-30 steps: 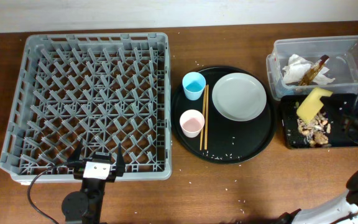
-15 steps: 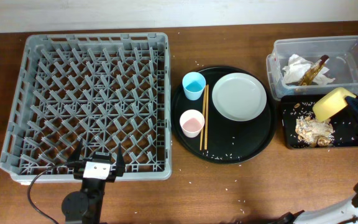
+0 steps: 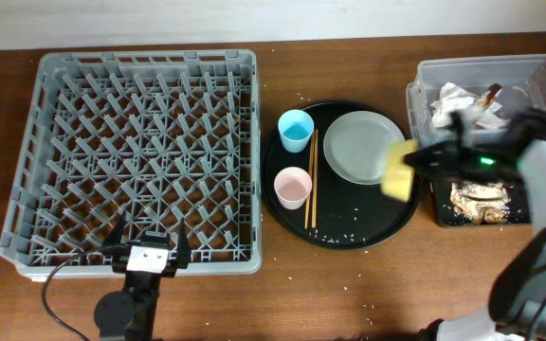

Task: Sort waste into correct bins and load items into the dishwasher rack
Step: 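Set the yellow bowl back on the black tray with right gripper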

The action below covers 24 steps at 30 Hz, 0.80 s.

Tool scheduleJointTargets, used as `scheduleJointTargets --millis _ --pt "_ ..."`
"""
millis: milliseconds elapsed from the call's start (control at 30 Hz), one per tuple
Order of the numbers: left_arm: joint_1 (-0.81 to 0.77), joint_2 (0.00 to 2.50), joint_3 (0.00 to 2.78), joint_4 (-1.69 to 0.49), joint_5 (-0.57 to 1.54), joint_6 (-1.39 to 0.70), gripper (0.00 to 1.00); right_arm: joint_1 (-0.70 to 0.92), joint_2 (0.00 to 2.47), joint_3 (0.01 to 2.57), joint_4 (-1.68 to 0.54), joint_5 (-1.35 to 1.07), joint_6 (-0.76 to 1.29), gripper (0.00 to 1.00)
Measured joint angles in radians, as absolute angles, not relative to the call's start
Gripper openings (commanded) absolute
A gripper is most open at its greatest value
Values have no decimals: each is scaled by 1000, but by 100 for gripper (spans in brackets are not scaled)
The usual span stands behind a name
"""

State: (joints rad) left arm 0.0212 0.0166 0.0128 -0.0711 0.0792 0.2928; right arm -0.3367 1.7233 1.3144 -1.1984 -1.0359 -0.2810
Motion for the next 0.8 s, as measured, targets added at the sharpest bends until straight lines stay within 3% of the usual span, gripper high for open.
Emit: scheduleJointTargets --millis 100,300,400,467,500,533,667,800 --pt "21 17 13 -71 79 293 100 -31 1721 1314 -1106 -693 -75 4" --pt "21 17 13 -71 79 293 100 324 1720 1298 -1067 -144 326 4" --pt "21 17 13 -71 79 293 100 369 1720 1235 -997 -60 416 4" --pt "21 17 13 -71 79 293 100 368 1720 1209 -965 -29 436 9" --pt "21 17 13 -71 79 293 100 368 1720 1196 -953 -21 446 34" --pt "21 17 13 -71 79 293 100 368 1720 1190 -946 -15 454 45" --pt "21 17 13 -71 79 293 100 363 1720 1216 -922 -28 441 47" --pt "21 17 13 -71 79 293 100 351 1718 1423 -901 -142 410 48"
